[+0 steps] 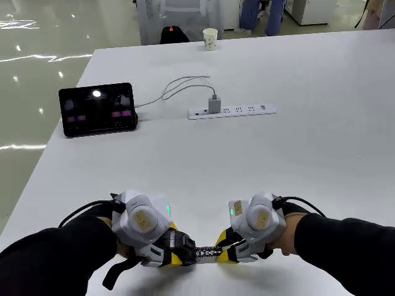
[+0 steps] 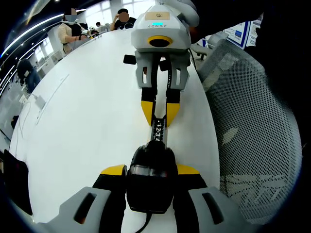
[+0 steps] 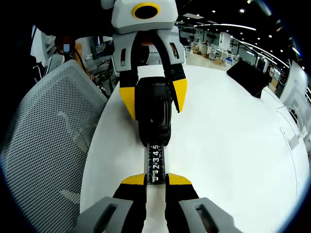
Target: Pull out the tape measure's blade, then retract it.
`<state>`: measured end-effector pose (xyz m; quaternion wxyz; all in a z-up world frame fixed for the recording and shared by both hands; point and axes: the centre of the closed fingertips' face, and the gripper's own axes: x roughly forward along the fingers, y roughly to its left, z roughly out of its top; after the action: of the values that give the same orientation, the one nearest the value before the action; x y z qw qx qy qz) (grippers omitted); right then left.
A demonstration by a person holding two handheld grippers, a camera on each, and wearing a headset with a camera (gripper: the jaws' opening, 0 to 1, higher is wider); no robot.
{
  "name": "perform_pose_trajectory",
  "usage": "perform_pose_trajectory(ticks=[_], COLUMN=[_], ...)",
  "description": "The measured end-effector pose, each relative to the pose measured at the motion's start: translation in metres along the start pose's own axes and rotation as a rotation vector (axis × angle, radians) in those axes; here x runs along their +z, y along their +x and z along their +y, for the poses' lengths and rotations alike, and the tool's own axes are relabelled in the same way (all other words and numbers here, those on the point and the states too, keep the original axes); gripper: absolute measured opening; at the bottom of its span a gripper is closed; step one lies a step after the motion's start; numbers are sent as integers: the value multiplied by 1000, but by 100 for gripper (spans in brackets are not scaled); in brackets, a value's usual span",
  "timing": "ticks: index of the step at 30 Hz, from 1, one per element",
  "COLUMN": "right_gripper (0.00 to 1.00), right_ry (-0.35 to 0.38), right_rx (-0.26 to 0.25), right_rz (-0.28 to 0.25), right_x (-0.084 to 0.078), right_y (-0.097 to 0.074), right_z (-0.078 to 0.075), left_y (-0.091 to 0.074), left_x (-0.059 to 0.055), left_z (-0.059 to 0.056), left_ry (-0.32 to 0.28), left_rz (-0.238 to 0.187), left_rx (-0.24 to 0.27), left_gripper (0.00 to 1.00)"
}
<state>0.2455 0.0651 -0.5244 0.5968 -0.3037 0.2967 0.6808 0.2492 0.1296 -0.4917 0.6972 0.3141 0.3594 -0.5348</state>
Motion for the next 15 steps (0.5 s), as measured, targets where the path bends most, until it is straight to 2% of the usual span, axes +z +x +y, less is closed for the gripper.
perform_pose_trajectory(ticks=[15], right_gripper=[10], right_ry=[13], right_rx=[0], right_rz=[-14], right_x=[-8], right_y=[-6], right_z=[0], left_y=[0], left_x=[1], left_z=[1], left_ry=[-7], left_rz=[-16], left_rx=[2], left_gripper=[31])
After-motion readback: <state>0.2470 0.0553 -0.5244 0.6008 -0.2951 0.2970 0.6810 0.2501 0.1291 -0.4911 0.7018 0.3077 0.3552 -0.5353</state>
